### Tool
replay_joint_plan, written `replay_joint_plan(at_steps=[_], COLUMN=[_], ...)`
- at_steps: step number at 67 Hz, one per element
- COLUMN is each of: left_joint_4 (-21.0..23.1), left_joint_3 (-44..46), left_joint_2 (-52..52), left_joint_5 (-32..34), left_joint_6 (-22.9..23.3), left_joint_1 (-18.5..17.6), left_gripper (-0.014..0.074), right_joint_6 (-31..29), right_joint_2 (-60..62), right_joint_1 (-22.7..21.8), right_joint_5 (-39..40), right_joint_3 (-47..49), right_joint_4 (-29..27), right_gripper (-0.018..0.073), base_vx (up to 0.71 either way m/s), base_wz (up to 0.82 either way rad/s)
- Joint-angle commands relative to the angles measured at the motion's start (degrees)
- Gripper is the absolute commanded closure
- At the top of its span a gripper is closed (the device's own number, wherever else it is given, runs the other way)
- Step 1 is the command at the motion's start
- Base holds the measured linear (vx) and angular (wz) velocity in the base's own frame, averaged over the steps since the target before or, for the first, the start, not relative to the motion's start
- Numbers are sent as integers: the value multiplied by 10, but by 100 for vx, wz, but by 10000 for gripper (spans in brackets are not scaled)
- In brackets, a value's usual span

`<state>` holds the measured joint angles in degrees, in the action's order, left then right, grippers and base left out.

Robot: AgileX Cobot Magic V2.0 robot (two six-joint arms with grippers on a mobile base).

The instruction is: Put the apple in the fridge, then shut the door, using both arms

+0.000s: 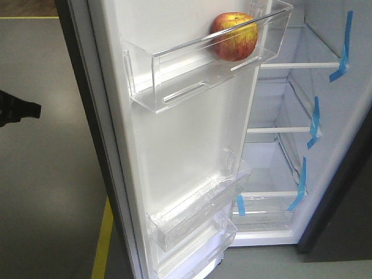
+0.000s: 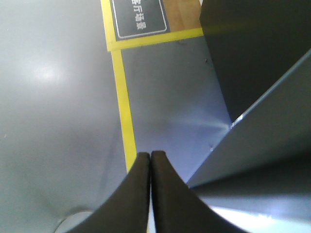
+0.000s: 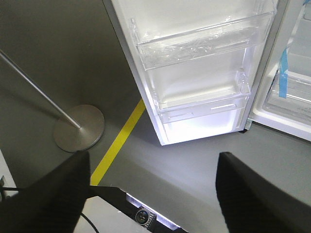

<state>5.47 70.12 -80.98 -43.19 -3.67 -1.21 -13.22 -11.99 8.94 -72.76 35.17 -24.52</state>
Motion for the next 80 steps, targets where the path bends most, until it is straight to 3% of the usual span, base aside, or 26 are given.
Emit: replay_joint_plan(at_steps=[1, 18, 34, 52, 62, 80], left_joint_4=[23, 142, 222, 380, 409, 409], left_joint_3=[49, 128, 208, 225, 225, 225], left_joint_2=[-21, -114, -186, -209, -209, -208], left_joint_5=[42, 47, 20, -19, -41, -70], left_joint_6=[-7, -112, -132, -248, -268, -287], left_joint_1=[-5, -5, -6, -6, -6, -36], left_gripper=[603, 603, 603, 603, 603, 603], right_joint_6=[-3, -3, -3, -3, -3, -4], right_joint_2=[-7, -7, -7, -7, -7, -7], right_joint_1=[-4, -4, -4, -4, -4, -4], right_joint_5=[-1, -1, -1, -1, -1, -2], right_joint_3=[12, 12, 12, 12, 12, 12], right_joint_4=[-15, -15, -15, -15, -15, -15], right_gripper=[43, 43, 43, 43, 43, 43], base_vx=[0, 0, 0, 0, 0, 0], base_wz=[0, 0, 0, 0, 0, 0])
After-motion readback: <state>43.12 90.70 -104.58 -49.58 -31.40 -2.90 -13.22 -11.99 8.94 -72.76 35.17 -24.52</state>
